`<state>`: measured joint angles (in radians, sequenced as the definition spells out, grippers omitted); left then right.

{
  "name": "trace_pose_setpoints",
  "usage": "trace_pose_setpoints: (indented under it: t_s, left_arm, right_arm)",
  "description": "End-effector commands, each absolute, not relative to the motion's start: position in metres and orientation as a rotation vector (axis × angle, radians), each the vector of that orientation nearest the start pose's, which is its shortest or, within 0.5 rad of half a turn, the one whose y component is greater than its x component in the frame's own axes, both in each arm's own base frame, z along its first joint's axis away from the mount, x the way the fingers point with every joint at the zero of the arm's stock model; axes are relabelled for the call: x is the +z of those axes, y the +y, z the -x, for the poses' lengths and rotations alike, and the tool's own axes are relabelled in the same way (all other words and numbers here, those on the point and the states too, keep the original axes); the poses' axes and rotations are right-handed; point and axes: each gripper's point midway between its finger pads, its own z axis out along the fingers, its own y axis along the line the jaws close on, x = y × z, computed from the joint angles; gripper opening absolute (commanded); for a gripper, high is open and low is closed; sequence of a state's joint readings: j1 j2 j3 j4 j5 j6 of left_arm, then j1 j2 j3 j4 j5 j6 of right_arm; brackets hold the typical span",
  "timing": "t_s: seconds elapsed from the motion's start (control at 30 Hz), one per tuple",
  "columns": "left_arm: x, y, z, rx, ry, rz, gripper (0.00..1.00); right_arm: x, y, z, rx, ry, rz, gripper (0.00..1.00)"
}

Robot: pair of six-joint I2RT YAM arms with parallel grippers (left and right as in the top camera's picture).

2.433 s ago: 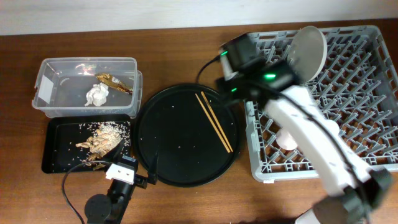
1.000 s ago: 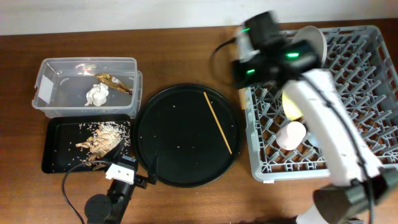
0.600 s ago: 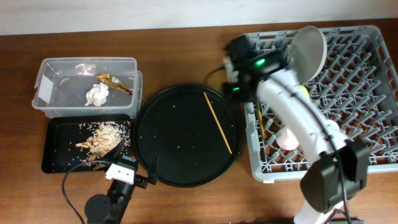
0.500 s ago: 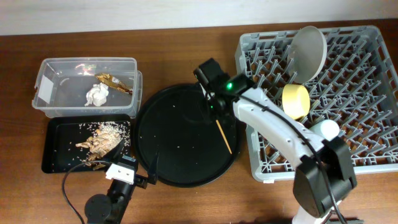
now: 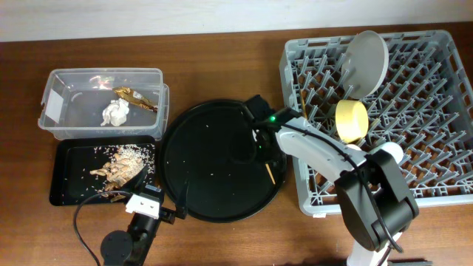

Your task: Sort waste into correct bins and load items into the dishwasher rack

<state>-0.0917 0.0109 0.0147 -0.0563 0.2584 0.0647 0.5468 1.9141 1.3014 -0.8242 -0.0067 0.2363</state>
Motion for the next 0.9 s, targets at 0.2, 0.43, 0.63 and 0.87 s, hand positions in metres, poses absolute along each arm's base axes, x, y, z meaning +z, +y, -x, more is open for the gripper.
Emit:
trace_pose_setpoints:
  t_s: [0.2,0.43,0.63,0.87]
  left_arm:
    - [0.163,-0.068,-0.235,-0.231,1.592,-0.343,0.99]
    - [0.163,-0.068,-0.235,-0.230,1.592,-0.343,0.99]
    - [0.163,-0.068,-0.235,-0.231,1.592,-0.343,0.99]
    - [0.163,-0.068,-0.235,-0.231,1.592,-0.343,0.99]
  right_arm:
    - [0.015,0.200,-0.303,0.141,3.079,0.463,0.04]
    - [0.198,0.110,-0.387,0.015,2.571,0.153,0.04]
    - [0.122,0.083,-0.378,-0.015,2.840,0.158,0.40]
    - [0.281,0.144,-0.272,0.262,2.465,0.345,0.54]
